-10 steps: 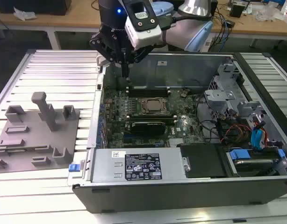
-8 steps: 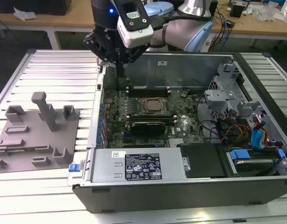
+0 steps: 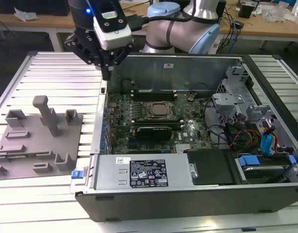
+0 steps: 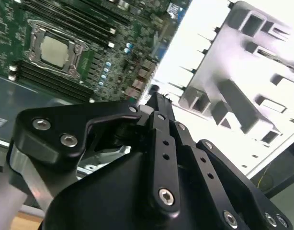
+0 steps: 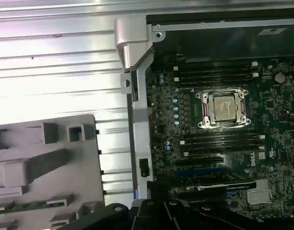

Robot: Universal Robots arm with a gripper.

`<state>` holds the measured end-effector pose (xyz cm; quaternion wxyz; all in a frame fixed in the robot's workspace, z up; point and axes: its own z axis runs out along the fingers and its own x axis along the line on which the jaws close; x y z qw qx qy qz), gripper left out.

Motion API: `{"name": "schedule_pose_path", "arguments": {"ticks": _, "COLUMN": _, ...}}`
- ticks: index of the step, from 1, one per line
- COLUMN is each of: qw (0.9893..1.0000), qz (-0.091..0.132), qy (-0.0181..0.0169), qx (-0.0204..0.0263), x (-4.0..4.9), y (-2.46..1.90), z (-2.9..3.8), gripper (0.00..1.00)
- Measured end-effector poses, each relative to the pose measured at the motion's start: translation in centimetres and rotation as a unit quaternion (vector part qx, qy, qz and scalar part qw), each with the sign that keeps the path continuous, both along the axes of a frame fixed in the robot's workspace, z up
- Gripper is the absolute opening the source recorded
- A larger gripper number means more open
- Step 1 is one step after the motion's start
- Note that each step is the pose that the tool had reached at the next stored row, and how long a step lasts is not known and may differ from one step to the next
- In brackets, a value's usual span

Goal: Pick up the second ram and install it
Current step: 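Reach for the second ram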

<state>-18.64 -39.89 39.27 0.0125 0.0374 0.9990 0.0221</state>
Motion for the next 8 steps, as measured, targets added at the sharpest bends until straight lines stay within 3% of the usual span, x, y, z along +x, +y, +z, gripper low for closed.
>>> {"name": "schedule_pose_path", "arguments": {"ticks": 2, "qw": 1.0000, "qz": 0.000, "qy": 0.0000, "qx": 0.0000, "x": -2.90, "y": 0.00, "z": -0.03, "gripper": 0.11}}
{"name": "schedule_pose_path", "arguments": {"ticks": 5, "qw": 1.0000, "qz": 0.000, "qy": 0.0000, "qx": 0.0000, "x": -5.14, "y": 0.00, "z": -0.05, "gripper": 0.11}}
{"name": "schedule_pose_path", "arguments": {"ticks": 6, "qw": 1.0000, "qz": 0.000, "qy": 0.0000, "qx": 0.0000, "x": -6.37, "y": 0.00, "z": -0.06, "gripper": 0.11}}
{"name": "schedule_pose_path", "arguments": {"ticks": 8, "qw": 1.0000, "qz": 0.000, "qy": 0.0000, "qx": 0.0000, "x": -7.28, "y": 0.00, "z": -0.07, "gripper": 0.11}}
